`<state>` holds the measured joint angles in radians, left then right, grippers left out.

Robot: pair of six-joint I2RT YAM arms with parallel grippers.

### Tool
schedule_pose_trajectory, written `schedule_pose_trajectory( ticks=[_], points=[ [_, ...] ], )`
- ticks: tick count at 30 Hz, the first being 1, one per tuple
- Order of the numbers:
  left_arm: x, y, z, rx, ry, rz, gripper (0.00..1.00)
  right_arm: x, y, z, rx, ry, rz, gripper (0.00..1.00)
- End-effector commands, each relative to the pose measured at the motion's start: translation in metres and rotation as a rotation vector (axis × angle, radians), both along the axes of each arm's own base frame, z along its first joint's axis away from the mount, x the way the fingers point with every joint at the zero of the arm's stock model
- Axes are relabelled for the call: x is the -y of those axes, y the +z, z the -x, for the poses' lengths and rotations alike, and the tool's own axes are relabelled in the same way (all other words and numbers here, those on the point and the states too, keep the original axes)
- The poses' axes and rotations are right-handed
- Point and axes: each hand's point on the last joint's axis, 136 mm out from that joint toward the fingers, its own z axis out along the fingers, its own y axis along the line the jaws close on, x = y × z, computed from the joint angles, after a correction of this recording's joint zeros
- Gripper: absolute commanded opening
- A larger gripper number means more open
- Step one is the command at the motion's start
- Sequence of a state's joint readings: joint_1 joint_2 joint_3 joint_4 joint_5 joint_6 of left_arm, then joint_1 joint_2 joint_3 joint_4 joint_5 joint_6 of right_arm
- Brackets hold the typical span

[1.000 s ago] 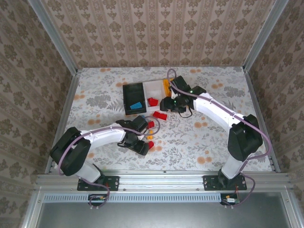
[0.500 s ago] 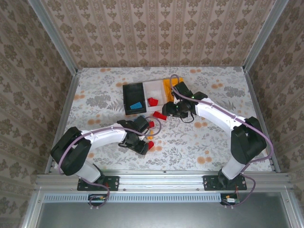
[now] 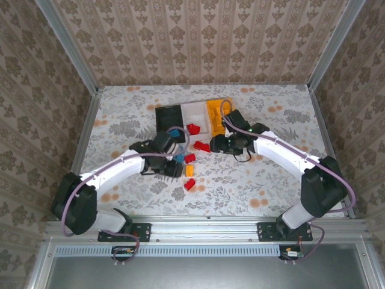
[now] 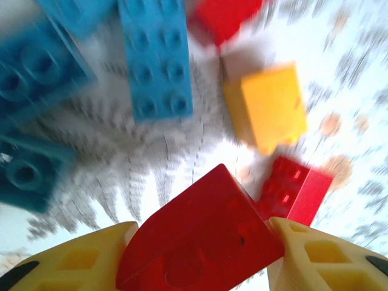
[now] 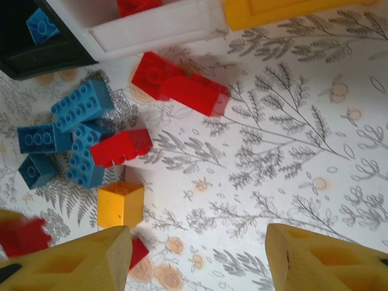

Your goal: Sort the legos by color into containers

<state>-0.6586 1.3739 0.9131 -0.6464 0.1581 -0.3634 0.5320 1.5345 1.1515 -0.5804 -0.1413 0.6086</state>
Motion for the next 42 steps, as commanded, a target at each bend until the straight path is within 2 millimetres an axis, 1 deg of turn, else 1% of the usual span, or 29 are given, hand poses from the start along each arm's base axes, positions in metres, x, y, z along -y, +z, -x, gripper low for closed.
schedule_pose_trajectory(
  ticks=[1,4,7,9,13,19,24,25,27,31,33,36,42],
  points=[
    [0.012,0.043,-0.037,0.078,0.029,0.098,0.5,0.011,-0.003,0.013,-0.005,-0.032,0.01,0.61],
    [0.02,0.061,-0.072,0.11,0.031,0.109,0.5,0.017,-0.011,0.024,-0.018,-0.043,0.007,0.61],
    [0.032,0.068,-0.103,0.119,0.002,0.081,0.5,0.025,-0.02,0.036,-0.032,-0.054,0.012,0.61],
    [0.041,0.07,-0.123,0.126,-0.013,0.066,0.49,0.029,-0.019,0.043,-0.023,-0.061,0.005,0.62],
    [0.06,0.063,-0.159,0.127,-0.037,0.037,0.5,0.037,-0.029,0.057,-0.039,-0.069,0.007,0.62],
    [0.08,0.043,-0.198,0.112,-0.067,-0.015,0.5,0.046,-0.038,0.069,-0.051,-0.077,0.023,0.62],
    [0.088,0.026,-0.217,0.087,-0.096,-0.06,0.5,0.048,-0.047,0.075,-0.077,-0.08,0.026,0.62],
    [0.089,0.023,-0.22,0.083,-0.1,-0.072,0.5,0.046,-0.046,0.072,-0.061,-0.082,0.013,0.62],
    [0.09,0.019,-0.224,0.081,-0.109,-0.084,0.5,0.045,-0.048,0.071,-0.063,-0.086,0.008,0.62],
    [0.093,0.013,-0.23,0.07,-0.121,-0.095,0.54,0.043,-0.054,0.07,-0.074,-0.086,0.009,0.63],
    [0.094,0.011,-0.231,0.068,-0.124,-0.097,0.56,0.042,-0.055,0.068,-0.082,-0.083,0.008,0.63],
    [0.095,0.011,-0.233,0.07,-0.123,-0.091,0.61,0.039,-0.054,0.067,-0.082,-0.081,0.005,0.63],
    [0.094,0.019,-0.231,0.076,-0.123,-0.084,0.67,0.038,-0.052,0.067,-0.079,-0.08,0.001,0.64]
  ],
)
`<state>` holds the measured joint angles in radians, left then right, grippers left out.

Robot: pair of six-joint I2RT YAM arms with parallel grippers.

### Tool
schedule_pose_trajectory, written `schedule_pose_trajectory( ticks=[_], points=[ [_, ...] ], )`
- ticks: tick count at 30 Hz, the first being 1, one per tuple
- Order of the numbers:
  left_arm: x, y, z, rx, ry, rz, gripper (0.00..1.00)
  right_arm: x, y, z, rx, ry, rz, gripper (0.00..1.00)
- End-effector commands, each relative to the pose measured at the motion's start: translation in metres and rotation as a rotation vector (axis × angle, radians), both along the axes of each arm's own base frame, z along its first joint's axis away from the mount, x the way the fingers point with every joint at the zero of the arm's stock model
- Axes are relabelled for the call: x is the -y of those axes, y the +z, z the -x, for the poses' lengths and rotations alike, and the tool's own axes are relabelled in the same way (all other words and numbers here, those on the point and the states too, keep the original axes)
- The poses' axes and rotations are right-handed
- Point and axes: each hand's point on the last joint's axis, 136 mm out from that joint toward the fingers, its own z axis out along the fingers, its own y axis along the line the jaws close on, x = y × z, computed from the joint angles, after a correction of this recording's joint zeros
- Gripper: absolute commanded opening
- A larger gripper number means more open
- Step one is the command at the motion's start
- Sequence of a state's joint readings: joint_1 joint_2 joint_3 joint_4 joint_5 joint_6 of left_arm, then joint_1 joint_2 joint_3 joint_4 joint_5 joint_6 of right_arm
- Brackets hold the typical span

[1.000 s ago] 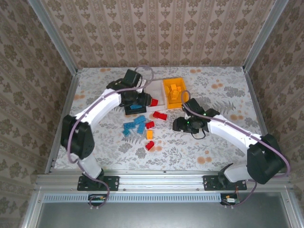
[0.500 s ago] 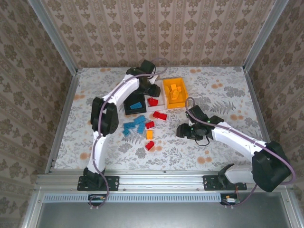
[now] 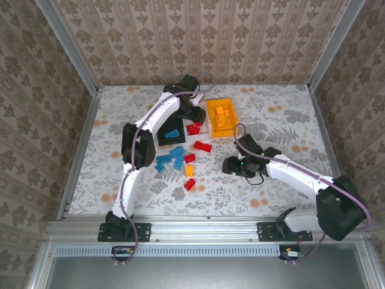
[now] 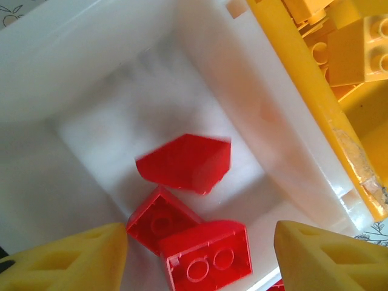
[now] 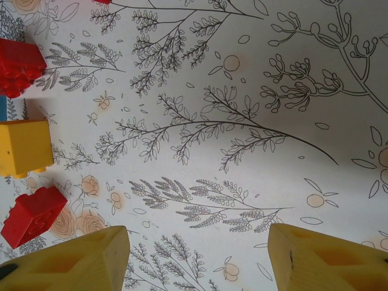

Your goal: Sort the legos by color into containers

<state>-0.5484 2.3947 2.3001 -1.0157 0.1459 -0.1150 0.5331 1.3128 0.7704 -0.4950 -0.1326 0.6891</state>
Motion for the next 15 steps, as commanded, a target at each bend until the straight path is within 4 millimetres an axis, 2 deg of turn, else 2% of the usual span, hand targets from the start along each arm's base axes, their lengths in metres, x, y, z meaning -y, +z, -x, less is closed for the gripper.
schedule_pose_trajectory(
  ticks=[1,5,9,11,15],
  points=[
    [-0.009,0.01,0.004,-0.007,-0.008,-0.019,0.68,-0.006,0.005,-0.004,0.012,-0.004,-0.018,0.64],
    [-0.011,0.025,0.009,0.008,0.0,0.003,0.69,-0.014,0.009,-0.004,0.027,0.019,-0.029,0.65],
    [-0.018,0.054,0.024,0.05,0.012,0.05,0.69,-0.04,0.017,-0.002,0.047,0.111,-0.031,0.71],
    [-0.027,0.066,0.035,0.078,0.023,0.063,0.7,-0.057,0.02,0.0,0.058,0.177,-0.011,0.74],
    [-0.058,0.088,0.063,0.117,0.087,0.121,0.7,-0.095,0.013,0.009,0.046,0.321,0.041,0.8]
  ],
)
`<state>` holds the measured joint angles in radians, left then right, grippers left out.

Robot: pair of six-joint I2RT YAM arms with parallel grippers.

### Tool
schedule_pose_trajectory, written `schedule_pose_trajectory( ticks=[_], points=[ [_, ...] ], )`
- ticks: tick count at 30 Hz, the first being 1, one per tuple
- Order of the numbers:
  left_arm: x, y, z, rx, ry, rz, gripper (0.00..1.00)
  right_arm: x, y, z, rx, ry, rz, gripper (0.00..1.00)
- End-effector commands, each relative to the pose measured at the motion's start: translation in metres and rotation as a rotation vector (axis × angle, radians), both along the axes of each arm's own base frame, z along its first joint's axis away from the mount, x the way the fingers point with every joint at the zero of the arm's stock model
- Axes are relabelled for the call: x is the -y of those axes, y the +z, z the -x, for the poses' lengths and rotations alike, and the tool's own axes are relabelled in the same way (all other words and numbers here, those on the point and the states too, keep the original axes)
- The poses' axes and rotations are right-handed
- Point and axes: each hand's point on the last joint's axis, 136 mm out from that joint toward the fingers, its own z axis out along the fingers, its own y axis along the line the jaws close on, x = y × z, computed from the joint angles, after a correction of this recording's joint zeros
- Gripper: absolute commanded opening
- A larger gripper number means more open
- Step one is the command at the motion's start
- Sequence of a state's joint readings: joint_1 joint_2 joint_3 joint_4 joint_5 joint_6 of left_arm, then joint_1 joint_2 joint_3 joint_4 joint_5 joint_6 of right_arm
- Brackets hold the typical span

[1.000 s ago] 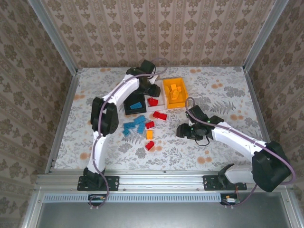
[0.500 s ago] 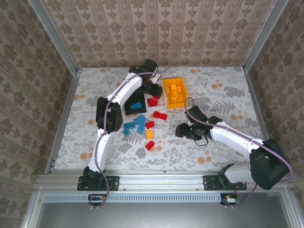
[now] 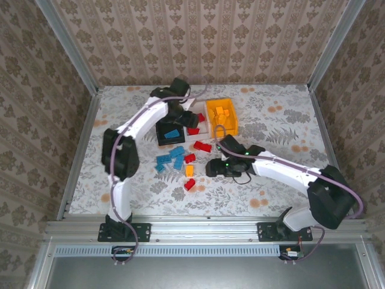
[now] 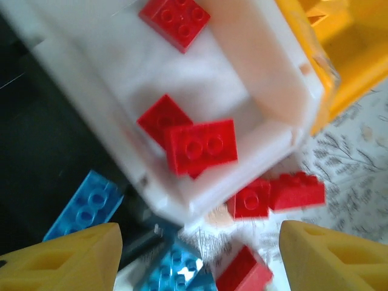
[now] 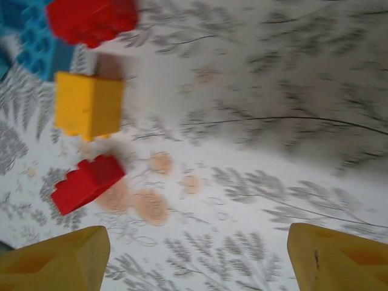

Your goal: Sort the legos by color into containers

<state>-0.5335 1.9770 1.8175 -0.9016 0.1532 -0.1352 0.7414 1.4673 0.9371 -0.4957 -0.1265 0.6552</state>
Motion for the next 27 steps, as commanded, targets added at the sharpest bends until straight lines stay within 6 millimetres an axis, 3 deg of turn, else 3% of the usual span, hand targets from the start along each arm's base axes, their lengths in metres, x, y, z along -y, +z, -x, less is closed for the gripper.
schedule_pose_trajectory(
  ticks=[1,8,12,16,20,27],
  points=[
    [-0.024,0.038,0.01,0.088,0.08,0.1,0.7,-0.029,-0.001,0.004,0.021,0.122,0.048,0.81],
    [-0.09,0.035,0.076,0.078,0.211,0.161,0.71,-0.07,-0.014,0.014,0.034,0.329,0.234,0.86],
    [-0.114,0.021,0.118,0.052,0.266,0.183,0.72,-0.079,-0.024,0.016,0.018,0.378,0.292,0.86],
    [-0.123,0.006,0.148,0.016,0.305,0.246,0.73,-0.084,-0.031,0.018,0.0,0.401,0.309,0.85],
    [-0.133,-0.003,0.162,0.009,0.338,0.249,0.74,-0.088,-0.037,0.02,-0.013,0.414,0.326,0.83],
    [-0.137,0.003,0.161,0.027,0.348,0.264,0.76,-0.095,-0.042,0.019,-0.018,0.429,0.337,0.79]
  ],
)
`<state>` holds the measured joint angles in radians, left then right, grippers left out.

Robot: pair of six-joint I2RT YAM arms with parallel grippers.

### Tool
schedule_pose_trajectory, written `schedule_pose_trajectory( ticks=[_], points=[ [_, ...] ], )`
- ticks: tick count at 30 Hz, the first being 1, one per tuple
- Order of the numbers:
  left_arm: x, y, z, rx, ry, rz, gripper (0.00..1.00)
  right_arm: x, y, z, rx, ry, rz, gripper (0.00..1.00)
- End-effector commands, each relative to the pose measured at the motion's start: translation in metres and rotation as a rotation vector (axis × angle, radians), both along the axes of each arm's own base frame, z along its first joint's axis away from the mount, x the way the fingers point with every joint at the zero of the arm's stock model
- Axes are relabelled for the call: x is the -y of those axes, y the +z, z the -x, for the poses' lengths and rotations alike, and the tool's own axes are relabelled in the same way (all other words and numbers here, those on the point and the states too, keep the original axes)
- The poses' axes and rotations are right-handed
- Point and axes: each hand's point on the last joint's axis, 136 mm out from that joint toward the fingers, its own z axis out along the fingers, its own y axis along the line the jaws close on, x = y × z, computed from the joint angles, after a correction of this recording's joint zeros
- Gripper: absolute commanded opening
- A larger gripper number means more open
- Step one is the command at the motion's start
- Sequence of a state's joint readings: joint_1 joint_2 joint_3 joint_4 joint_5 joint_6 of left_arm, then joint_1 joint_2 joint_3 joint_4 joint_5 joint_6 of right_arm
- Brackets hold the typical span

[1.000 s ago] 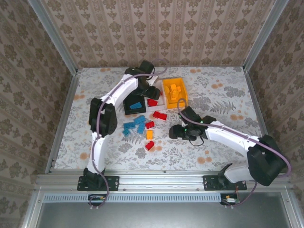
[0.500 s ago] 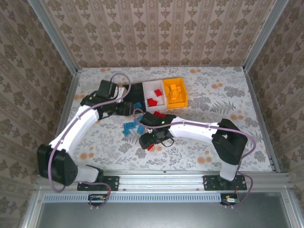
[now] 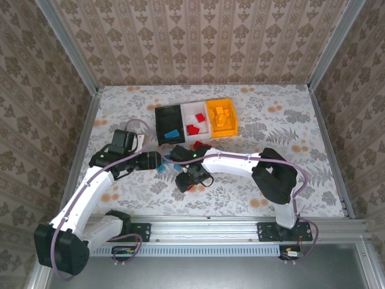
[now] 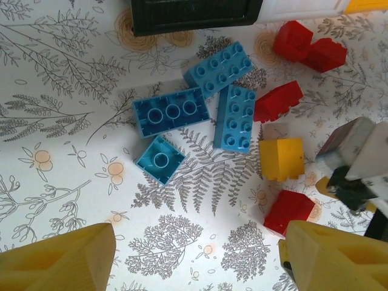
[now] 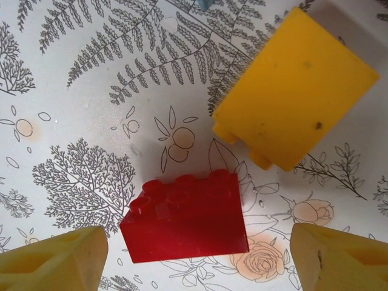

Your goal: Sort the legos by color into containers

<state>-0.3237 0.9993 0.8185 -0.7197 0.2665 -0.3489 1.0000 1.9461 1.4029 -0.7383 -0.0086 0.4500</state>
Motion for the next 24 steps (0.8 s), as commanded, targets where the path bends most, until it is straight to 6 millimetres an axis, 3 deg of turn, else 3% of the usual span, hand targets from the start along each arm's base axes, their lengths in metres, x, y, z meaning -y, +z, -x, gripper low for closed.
schedule_pose_trajectory(
  ticks=[1,24],
  points=[
    [0.001,0.005,-0.002,0.003,0.01,0.03,0.76,-0.001,-0.001,0.0,0.004,0.018,0.037,0.79],
    [-0.003,-0.001,-0.004,-0.014,0.023,0.04,0.78,0.0,-0.018,-0.001,-0.007,0.01,0.078,0.67]
  ],
)
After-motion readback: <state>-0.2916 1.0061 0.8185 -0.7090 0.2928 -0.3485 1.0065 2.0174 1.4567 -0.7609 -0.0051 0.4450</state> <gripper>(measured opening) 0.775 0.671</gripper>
